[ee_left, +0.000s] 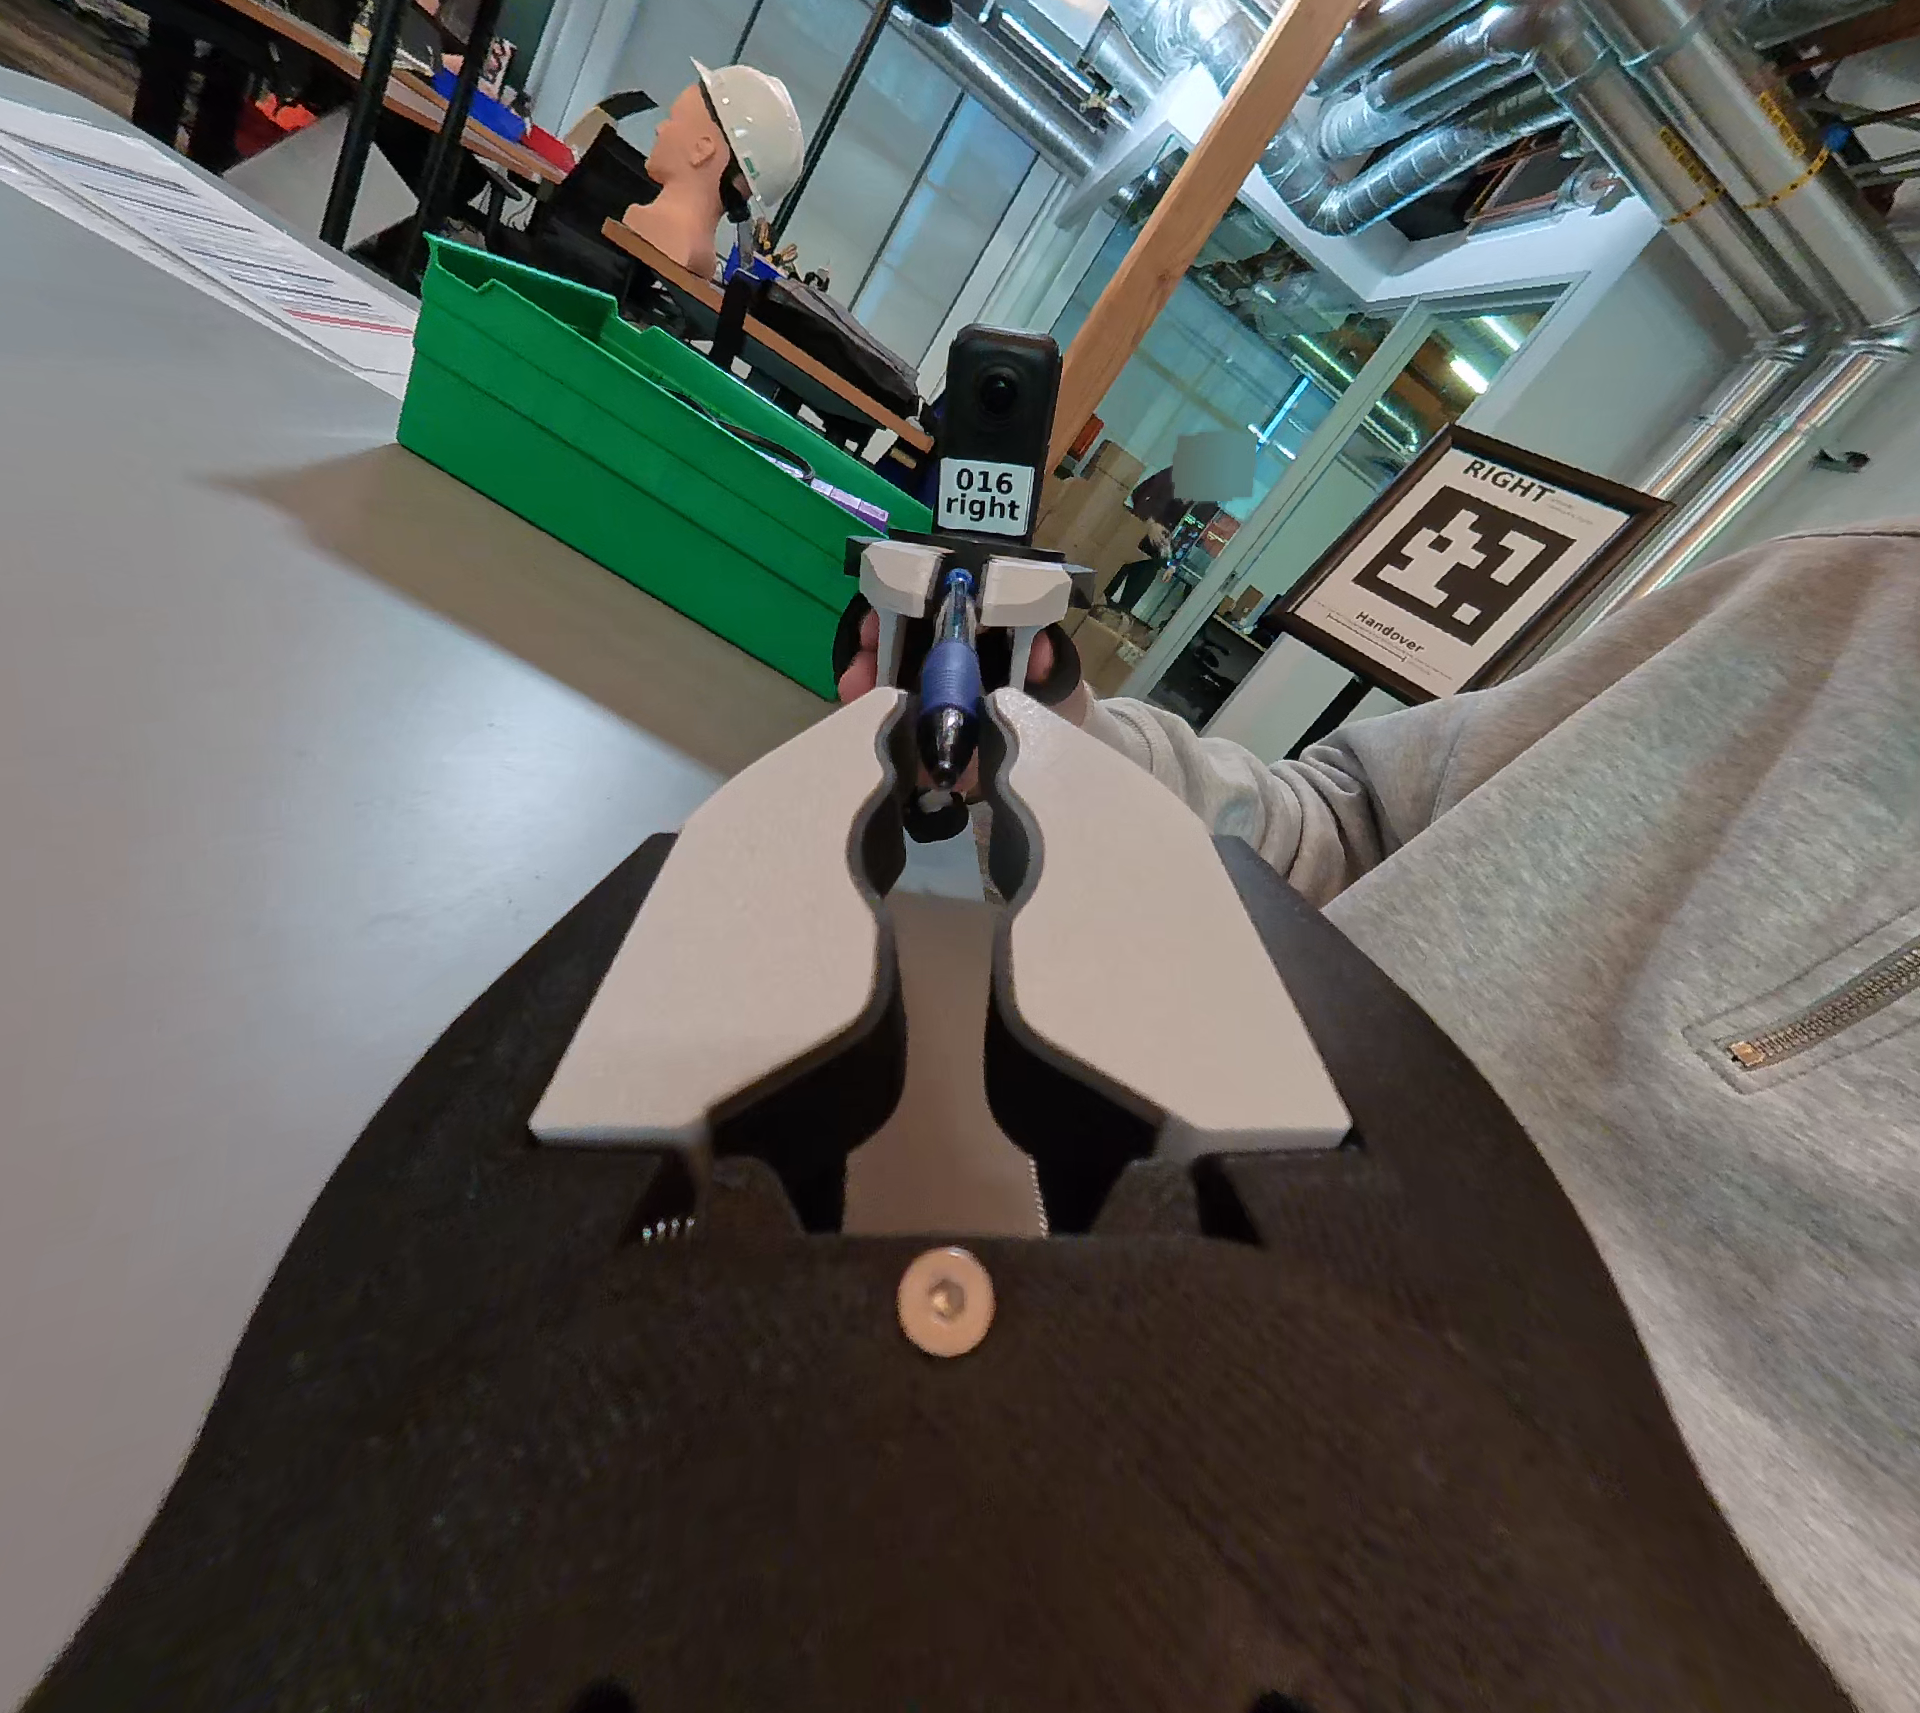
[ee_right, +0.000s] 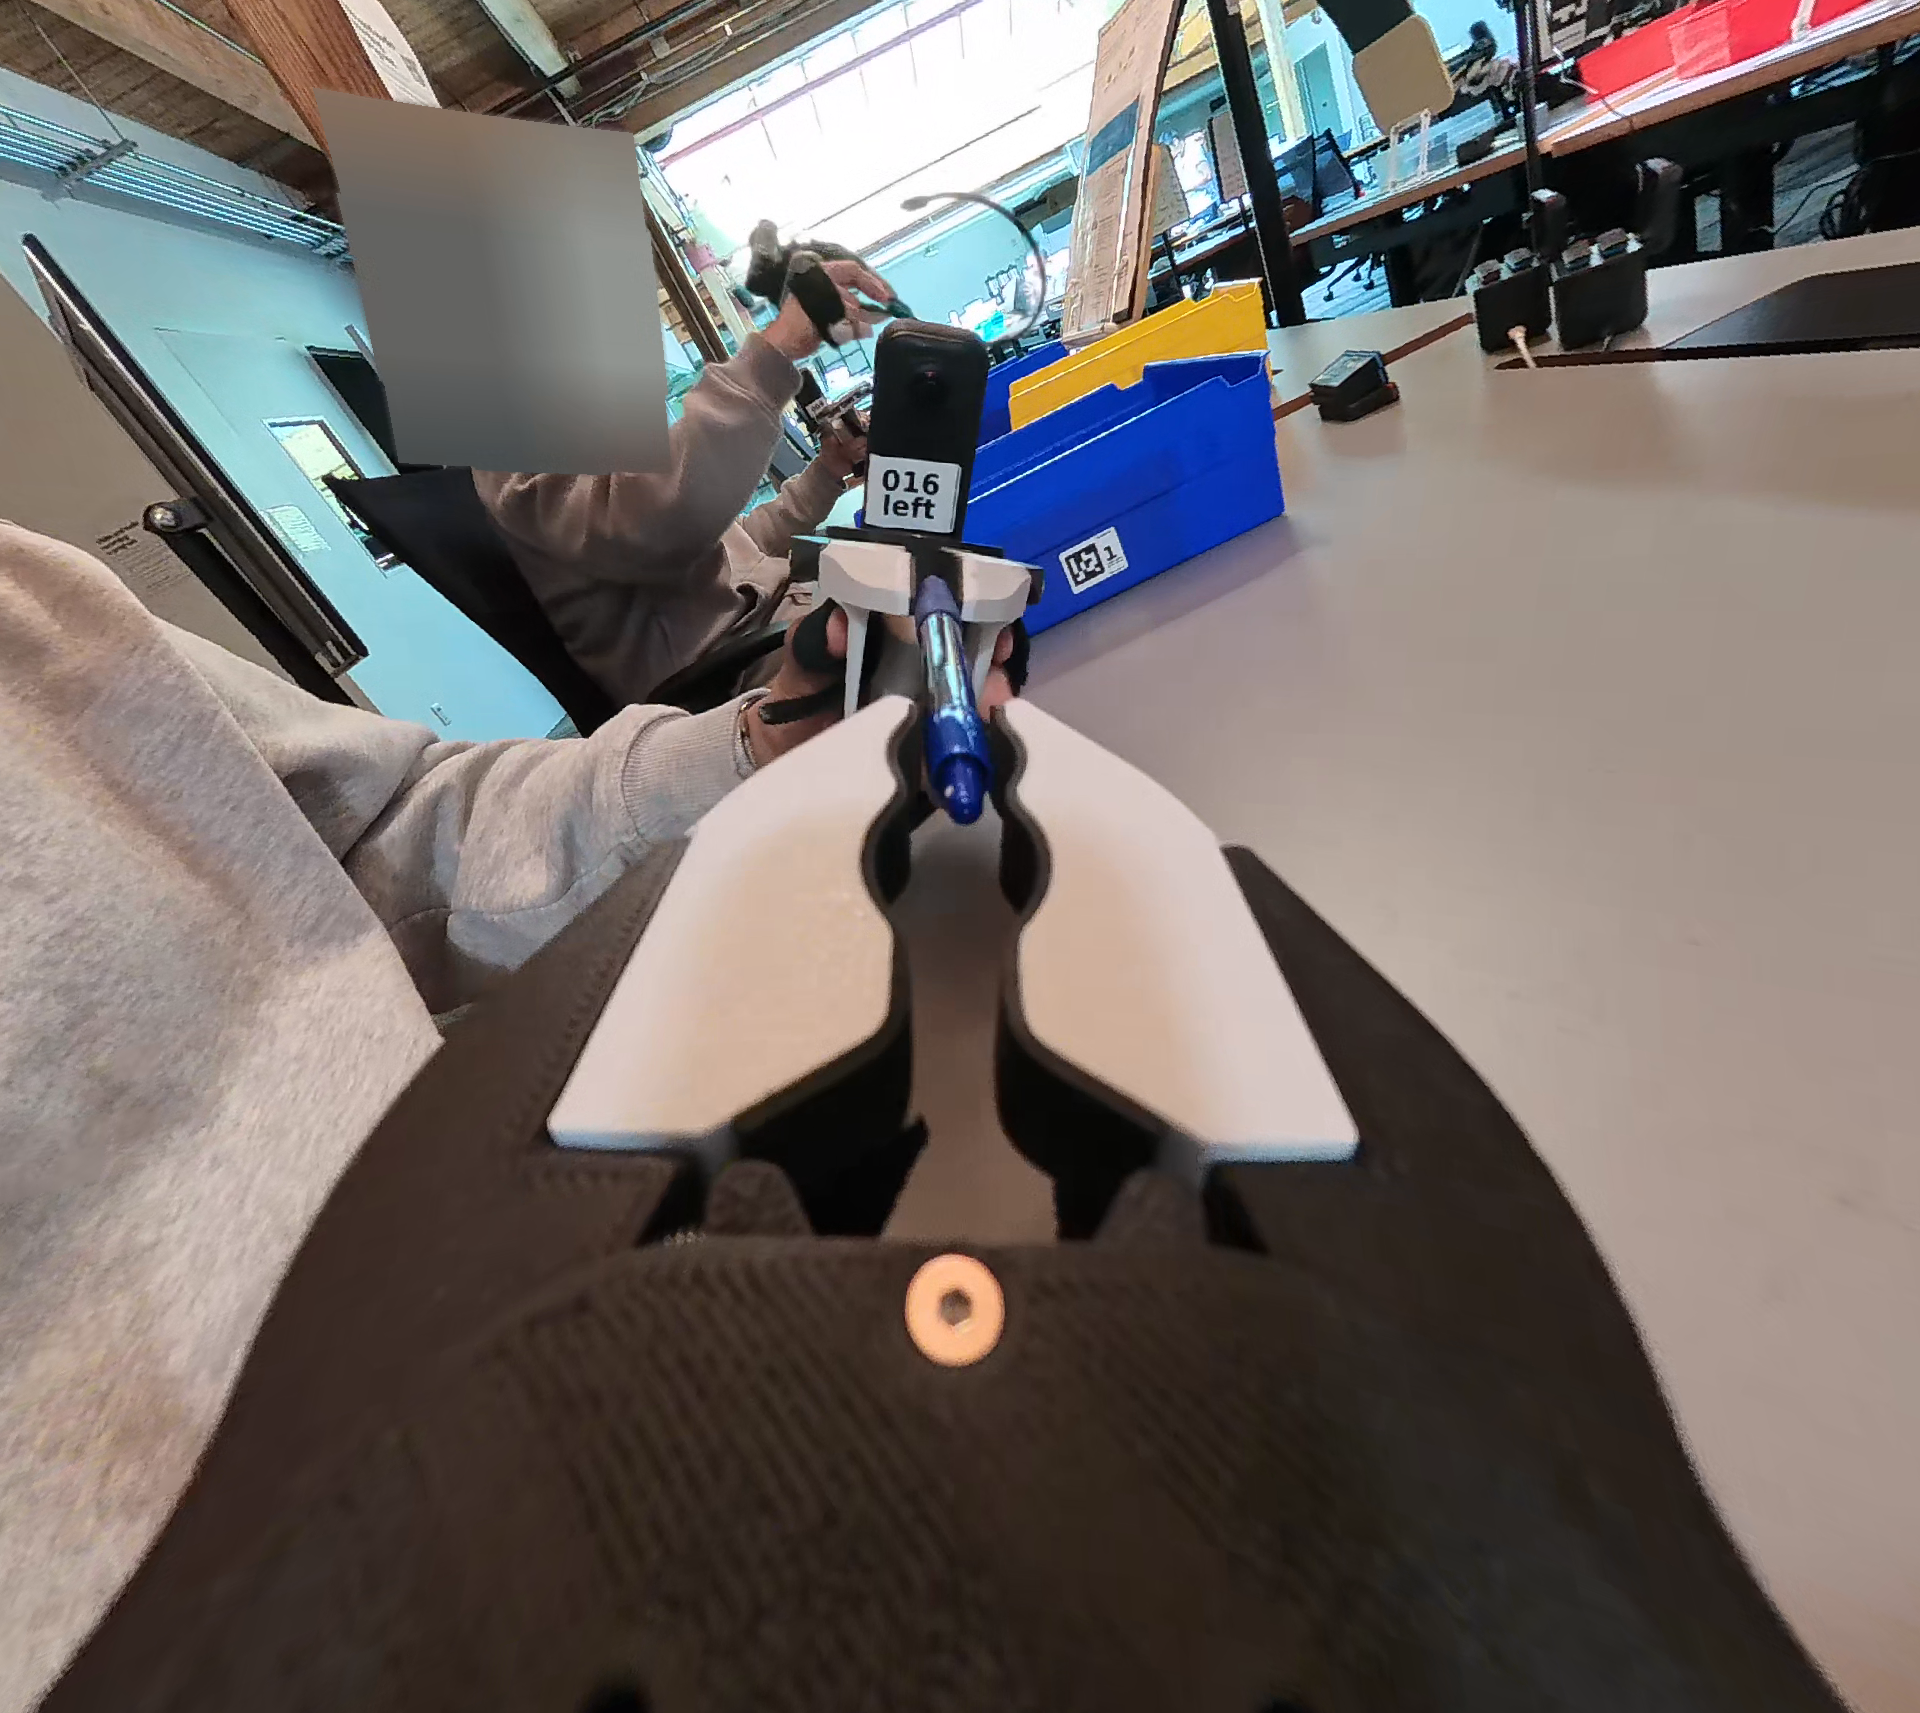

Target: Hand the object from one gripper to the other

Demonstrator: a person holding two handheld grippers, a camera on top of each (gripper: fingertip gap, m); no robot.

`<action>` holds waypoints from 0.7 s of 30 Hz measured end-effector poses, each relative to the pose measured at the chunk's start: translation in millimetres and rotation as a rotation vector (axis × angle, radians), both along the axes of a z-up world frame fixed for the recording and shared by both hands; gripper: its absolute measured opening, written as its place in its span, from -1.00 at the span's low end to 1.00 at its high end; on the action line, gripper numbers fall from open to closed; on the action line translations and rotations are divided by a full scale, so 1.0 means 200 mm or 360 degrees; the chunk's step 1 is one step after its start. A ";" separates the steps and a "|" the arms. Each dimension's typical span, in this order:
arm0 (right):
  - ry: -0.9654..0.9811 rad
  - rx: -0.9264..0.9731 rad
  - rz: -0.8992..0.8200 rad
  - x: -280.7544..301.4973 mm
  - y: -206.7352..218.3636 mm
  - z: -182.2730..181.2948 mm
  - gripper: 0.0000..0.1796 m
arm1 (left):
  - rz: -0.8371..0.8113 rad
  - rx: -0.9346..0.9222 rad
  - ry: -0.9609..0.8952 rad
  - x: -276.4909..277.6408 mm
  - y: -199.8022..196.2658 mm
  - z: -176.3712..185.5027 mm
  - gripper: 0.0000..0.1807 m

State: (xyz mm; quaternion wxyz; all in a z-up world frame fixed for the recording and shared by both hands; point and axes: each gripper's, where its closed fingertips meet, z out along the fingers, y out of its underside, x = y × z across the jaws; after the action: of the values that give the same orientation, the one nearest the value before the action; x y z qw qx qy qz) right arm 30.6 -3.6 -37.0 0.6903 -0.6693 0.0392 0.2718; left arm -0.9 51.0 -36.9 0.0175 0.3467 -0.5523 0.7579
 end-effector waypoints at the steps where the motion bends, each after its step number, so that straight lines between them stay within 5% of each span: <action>1: 0.0006 0.0003 0.0005 0.00 0.00 0.00 -0.87 | 0.0000 -0.0003 -0.0001 0.00 0.00 0.00 -0.88; 7: 0.0031 0.0022 -0.0025 0.01 -0.01 0.02 -0.87 | 0.0045 -0.0046 0.0008 0.03 0.00 -0.01 -0.87; 14: 0.0214 0.0159 -0.0093 0.10 -0.05 0.08 -0.87 | 0.0183 -0.0077 0.0006 0.07 0.04 -0.01 -0.45; 21: 0.0374 0.0299 -0.0155 0.17 -0.10 0.14 -0.88 | 0.0170 -0.0155 0.0033 0.08 0.02 -0.02 -0.50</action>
State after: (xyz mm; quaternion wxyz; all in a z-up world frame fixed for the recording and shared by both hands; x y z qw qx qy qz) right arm 63.9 -23.2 -9.8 0.7529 -0.5628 0.1266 0.3170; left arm 14.8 54.6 -40.2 -0.0004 0.3824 -0.4951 0.7801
